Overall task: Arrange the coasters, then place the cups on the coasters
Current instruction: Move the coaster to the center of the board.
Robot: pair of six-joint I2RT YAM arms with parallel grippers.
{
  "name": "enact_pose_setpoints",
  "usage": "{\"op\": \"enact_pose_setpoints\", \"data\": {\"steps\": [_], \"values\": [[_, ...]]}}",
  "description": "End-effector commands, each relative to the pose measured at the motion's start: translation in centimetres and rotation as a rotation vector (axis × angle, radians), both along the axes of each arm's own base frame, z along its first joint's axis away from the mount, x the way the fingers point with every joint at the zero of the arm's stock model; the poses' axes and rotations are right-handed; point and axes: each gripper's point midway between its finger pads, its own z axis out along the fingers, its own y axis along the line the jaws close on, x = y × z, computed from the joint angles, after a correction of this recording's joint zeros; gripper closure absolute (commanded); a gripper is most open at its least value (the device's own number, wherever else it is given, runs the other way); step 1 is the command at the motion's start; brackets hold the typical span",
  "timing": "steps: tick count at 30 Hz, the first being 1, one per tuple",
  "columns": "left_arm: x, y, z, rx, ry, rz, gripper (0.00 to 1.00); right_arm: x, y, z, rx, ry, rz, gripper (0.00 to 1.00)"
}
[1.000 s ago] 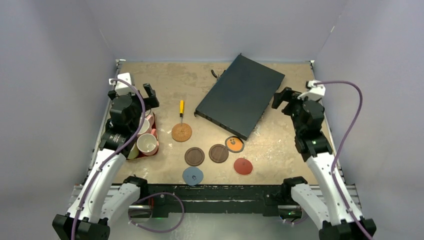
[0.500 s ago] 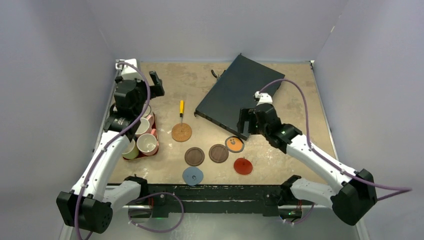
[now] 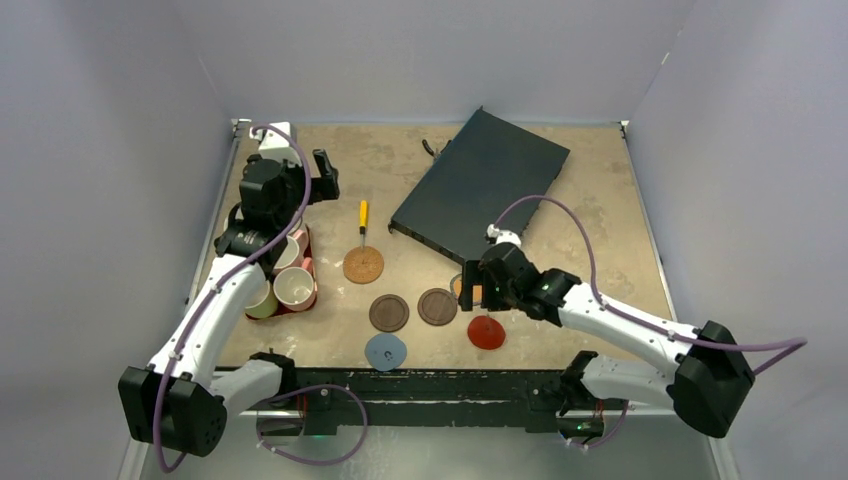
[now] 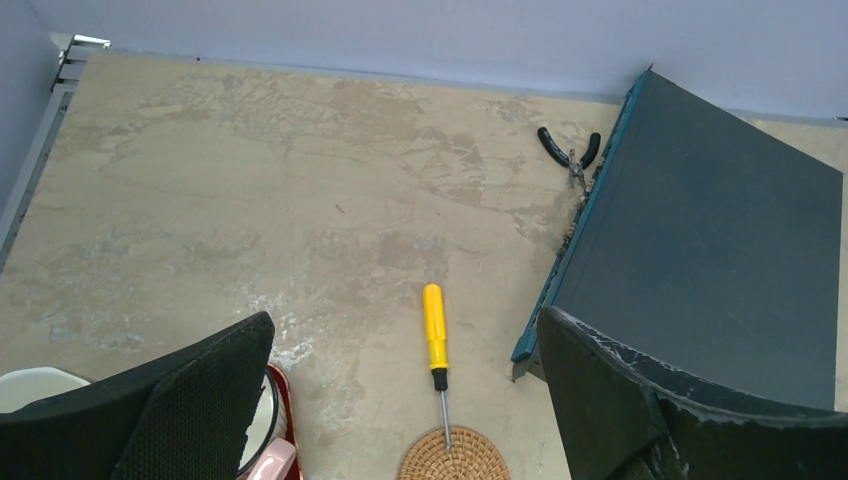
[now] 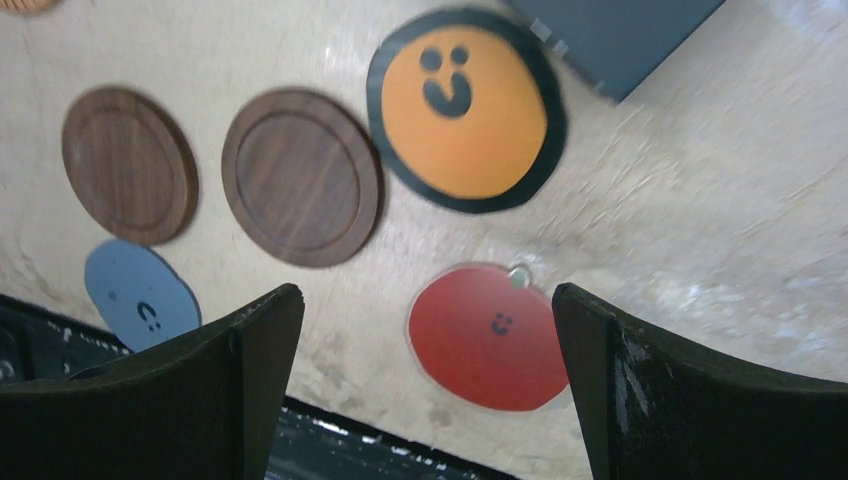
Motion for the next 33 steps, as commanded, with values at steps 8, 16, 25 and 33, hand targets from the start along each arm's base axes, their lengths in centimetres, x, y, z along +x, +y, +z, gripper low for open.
{"op": "enact_pose_setpoints", "data": {"steps": [8, 16, 25, 33], "values": [[-0.1, -0.2, 1.5, -0.009, -0.063, 0.0, 0.01, -4.5, 1.2, -3.8, -0.086, 0.135, 0.017, 0.02], [0.0, -0.2, 1.2, -0.001, -0.059, 0.007, 0.01, -6.7, -0.3, -5.8, -0.185, 0.191, -0.005, 0.02], [0.1, -0.4, 1.1, -0.002, -0.056, -0.003, 0.01, -7.7, -1.6, -6.7, -0.253, 0.207, -0.054, 0.02], [0.1, -0.3, 1.0, 0.002, -0.052, -0.001, 0.01, -7.9, -2.8, -7.0, -0.265, 0.219, -0.151, 0.02]]}}
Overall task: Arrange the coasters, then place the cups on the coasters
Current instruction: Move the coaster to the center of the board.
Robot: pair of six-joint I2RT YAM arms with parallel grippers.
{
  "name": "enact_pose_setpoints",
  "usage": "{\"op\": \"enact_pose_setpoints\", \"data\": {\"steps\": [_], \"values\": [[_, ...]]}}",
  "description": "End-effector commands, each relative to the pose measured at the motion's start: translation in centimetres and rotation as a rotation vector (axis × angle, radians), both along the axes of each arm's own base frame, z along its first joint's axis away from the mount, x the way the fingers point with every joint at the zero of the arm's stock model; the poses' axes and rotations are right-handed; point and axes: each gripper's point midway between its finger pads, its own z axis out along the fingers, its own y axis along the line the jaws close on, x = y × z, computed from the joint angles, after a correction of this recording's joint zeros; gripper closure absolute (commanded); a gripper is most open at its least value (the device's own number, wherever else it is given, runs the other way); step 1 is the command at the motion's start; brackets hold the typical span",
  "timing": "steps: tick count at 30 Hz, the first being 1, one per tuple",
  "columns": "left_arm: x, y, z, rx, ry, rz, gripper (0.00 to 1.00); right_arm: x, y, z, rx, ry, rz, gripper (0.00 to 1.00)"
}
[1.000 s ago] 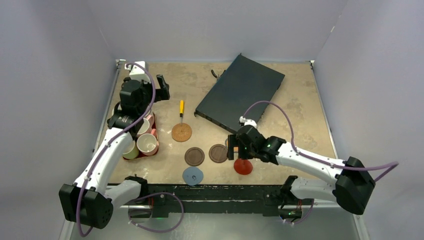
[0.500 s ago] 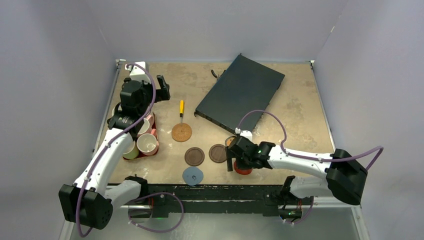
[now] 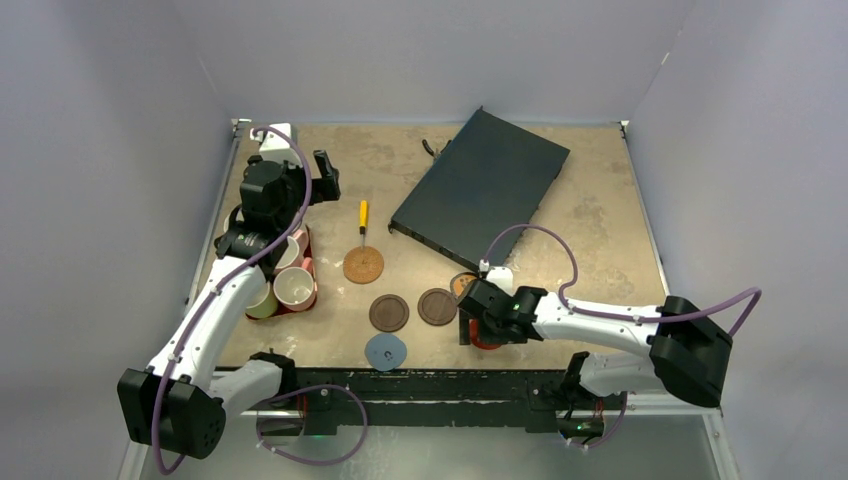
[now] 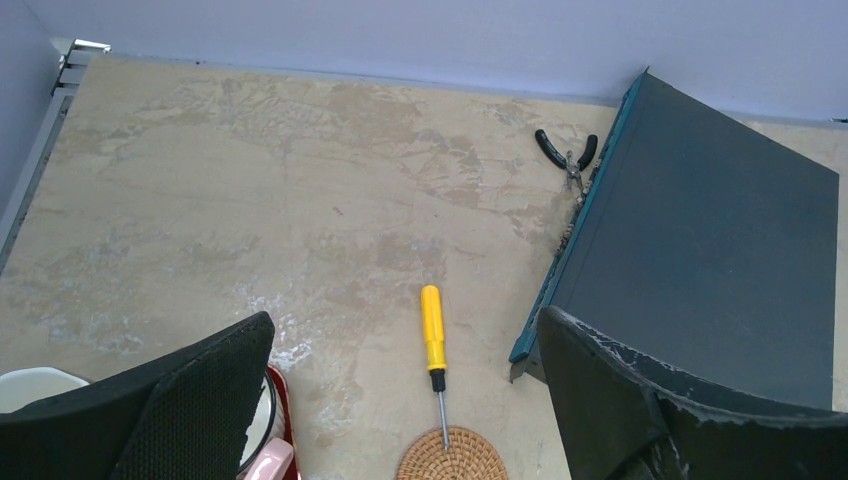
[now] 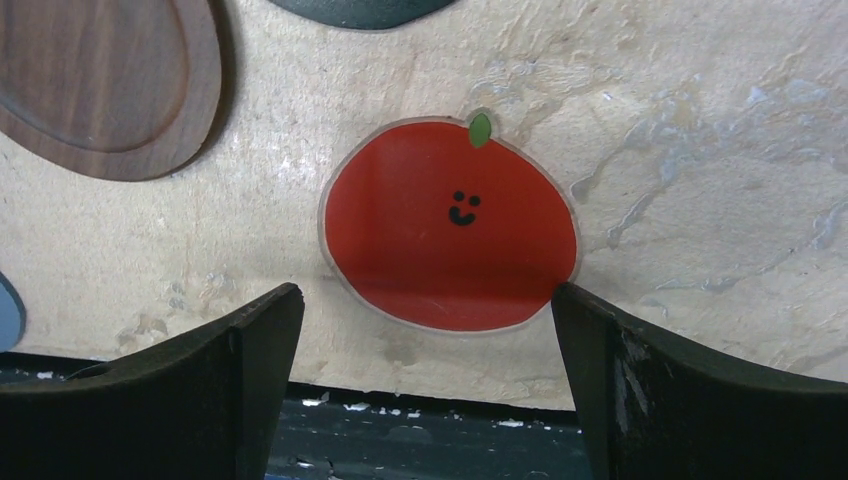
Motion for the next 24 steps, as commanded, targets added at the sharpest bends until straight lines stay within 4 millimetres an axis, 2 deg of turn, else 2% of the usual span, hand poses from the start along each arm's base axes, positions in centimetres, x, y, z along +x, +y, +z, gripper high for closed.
{"op": "enact_pose_setpoints", "data": {"steps": [1, 12, 18, 24], "values": [[0.3, -0.1, 0.9, 0.001, -0.043, -0.001, 0.01, -0.3, -2.0, -0.5, -0.057, -0.005, -0.095, 0.02], [0.4, -0.2, 0.7, 0.002, -0.039, -0.007, 0.01, -0.6, -2.6, -1.2, -0.098, 0.014, -0.092, 0.02], [0.4, -0.3, 0.5, 0.003, -0.033, -0.009, 0.01, -0.2, -3.3, 0.0, -0.12, -0.016, -0.111, 0.02], [0.5, -0.4, 0.3, 0.003, -0.027, -0.015, 0.01, -0.1, -2.7, 0.6, -0.09, -0.019, -0.097, 0.02]]}}
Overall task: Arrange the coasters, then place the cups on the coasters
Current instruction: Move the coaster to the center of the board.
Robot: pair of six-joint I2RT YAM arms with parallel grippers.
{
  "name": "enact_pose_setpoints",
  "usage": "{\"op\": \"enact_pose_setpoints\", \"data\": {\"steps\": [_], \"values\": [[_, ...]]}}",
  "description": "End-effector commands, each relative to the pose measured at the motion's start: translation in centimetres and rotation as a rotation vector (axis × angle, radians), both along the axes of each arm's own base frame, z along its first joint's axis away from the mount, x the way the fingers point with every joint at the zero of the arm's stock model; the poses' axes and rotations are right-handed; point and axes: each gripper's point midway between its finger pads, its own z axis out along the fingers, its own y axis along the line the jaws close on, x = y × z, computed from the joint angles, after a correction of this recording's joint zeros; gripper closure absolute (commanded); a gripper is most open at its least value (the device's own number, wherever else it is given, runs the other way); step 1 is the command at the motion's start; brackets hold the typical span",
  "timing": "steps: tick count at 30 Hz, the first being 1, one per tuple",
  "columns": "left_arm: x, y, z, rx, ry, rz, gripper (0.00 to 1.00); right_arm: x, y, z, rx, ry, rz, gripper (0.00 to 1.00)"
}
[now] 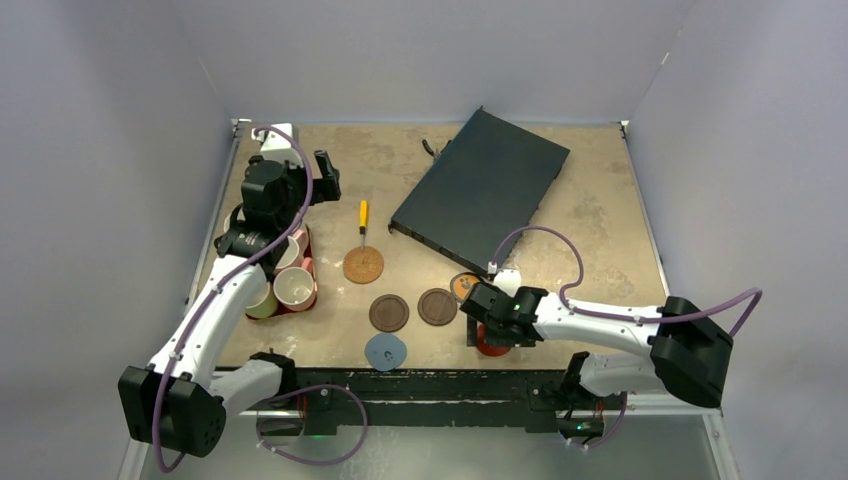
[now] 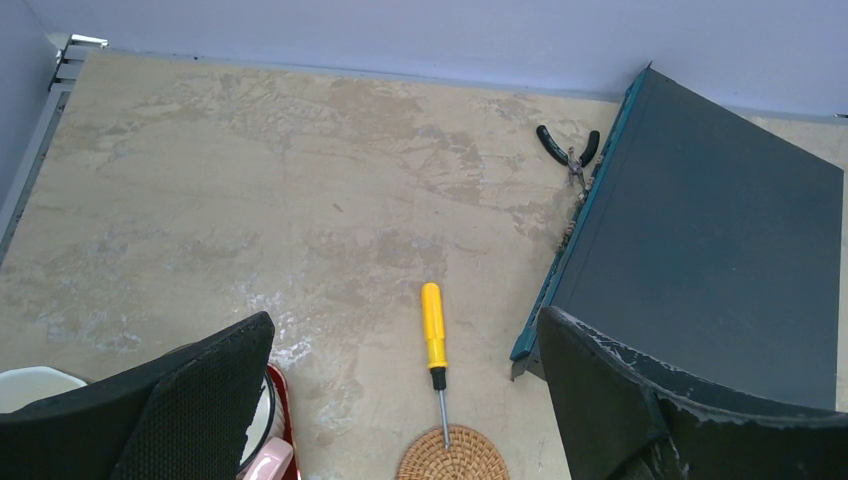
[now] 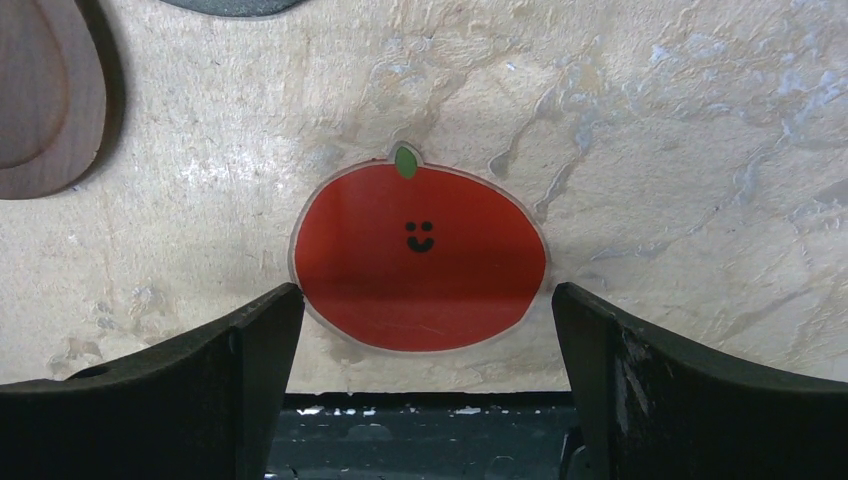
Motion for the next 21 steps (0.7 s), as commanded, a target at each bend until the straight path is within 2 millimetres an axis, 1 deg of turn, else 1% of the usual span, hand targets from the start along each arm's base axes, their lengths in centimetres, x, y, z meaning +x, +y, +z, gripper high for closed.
{"op": "enact_pose_setpoints", "data": {"steps": [1, 4, 10, 15, 21], "values": [[0.4, -0.3, 0.5, 0.002, -0.034, -0.013, 0.01, 0.2, -0.4, 0.9, -0.008, -0.025, -0.02, 0.02], [0.4, -0.3, 0.5, 0.002, -0.033, -0.014, 0.01, 0.1, -0.6, 0.6, -0.006, -0.019, -0.019, 0.02], [0.4, -0.4, 0.4, 0.0, -0.03, -0.018, 0.01, -0.4, 0.1, -0.1, 0.026, 0.004, 0.003, 0.02], [0.5, -0.5, 0.2, 0.001, -0.026, -0.018, 0.01, -0.4, -0.5, -0.3, 0.003, -0.005, -0.007, 0.02], [0.5, -0.4, 0.2, 0.0, -0.024, -0.016, 0.01, -0.9, -1.0, -1.2, -0.026, 0.01, -0.011, 0.02]]}}
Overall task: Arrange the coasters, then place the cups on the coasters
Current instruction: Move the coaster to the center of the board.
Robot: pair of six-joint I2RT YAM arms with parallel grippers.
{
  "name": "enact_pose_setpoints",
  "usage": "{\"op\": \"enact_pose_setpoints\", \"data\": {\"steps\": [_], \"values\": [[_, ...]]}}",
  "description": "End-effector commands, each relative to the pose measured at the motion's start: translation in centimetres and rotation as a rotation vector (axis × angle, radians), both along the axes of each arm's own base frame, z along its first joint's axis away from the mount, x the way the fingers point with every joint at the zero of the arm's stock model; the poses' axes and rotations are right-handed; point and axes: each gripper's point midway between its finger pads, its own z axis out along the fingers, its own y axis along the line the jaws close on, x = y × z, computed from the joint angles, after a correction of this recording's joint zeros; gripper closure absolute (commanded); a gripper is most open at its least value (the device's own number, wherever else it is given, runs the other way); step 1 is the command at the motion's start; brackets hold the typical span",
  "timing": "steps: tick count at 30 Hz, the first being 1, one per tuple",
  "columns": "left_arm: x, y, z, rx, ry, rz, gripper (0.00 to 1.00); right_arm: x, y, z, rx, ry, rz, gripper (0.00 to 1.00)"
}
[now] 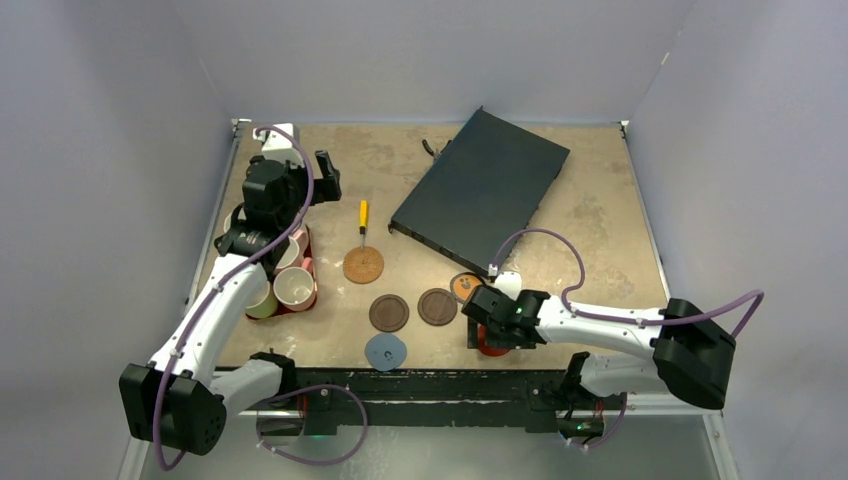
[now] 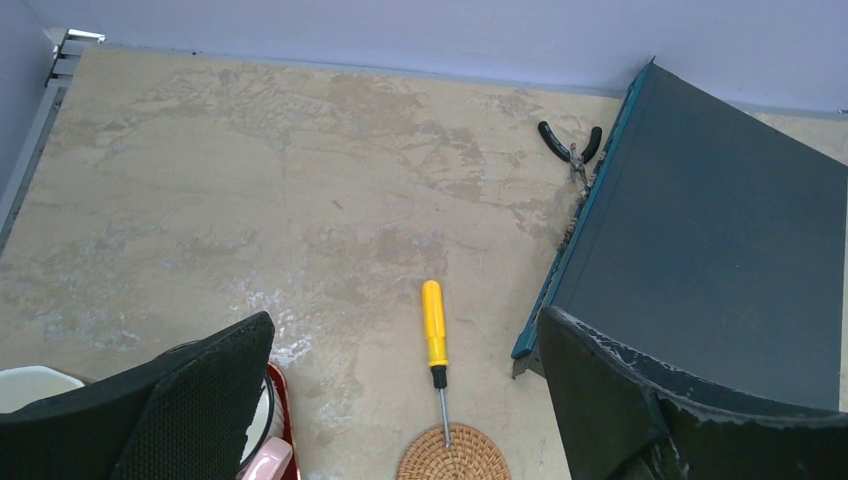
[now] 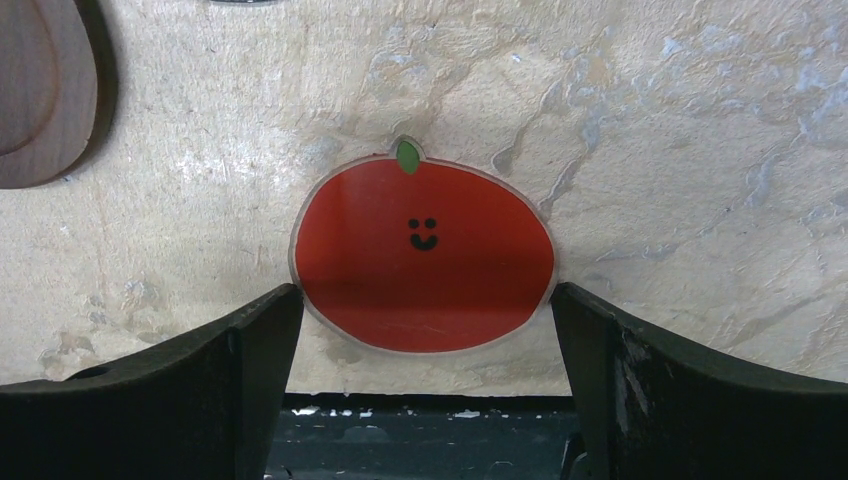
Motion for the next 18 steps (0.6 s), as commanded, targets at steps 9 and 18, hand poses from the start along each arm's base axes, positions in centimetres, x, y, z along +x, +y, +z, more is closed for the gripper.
{"op": "enact_pose_setpoints", "data": {"steps": [9, 18], "values": [[0.5, -0.4, 0.4, -0.001, -0.03, -0.014, 0.01, -0.5, -0.6, -0.9, -0.055, 0.007, -0.005, 0.02], [0.5, -0.3, 0.3, -0.001, -0.029, -0.009, 0.01, -1.6, 0.4, -1.1, 0.039, 0.048, -0.035, 0.02]]}}
